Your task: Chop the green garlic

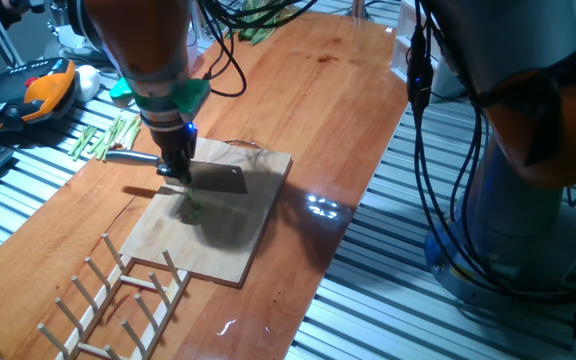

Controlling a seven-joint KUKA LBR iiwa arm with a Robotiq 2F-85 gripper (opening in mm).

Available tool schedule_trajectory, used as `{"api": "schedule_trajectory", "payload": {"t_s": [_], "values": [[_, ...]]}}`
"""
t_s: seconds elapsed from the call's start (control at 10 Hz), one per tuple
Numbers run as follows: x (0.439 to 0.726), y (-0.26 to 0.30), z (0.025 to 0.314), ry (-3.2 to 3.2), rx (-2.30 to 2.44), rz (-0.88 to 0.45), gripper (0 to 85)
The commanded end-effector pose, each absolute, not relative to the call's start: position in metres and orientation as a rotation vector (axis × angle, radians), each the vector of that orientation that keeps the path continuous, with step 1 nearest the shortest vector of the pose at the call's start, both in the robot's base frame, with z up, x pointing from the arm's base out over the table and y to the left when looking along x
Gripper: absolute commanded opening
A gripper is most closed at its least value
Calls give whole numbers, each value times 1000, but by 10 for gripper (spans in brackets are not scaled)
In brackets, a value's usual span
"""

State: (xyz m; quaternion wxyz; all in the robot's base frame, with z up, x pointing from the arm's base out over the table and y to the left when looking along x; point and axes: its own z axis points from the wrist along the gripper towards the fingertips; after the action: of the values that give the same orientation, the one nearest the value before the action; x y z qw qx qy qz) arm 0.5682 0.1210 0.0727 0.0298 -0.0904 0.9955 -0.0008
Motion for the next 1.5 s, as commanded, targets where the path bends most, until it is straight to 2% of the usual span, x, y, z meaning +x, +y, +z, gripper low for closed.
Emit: {"api": "schedule_trajectory", "payload": {"t_s": [0.0,0.5,0.6,0.9,1.0,1.4], "values": [[566,122,70,3069,-277,-3,0],[559,116,54,3036,-285,-4,0],[560,116,55,3035,-285,-1,0],[565,115,98,3097,-290,-33,0],[565,112,104,3100,-295,-47,0],[570,108,86,3067,-306,-44,0]]}}
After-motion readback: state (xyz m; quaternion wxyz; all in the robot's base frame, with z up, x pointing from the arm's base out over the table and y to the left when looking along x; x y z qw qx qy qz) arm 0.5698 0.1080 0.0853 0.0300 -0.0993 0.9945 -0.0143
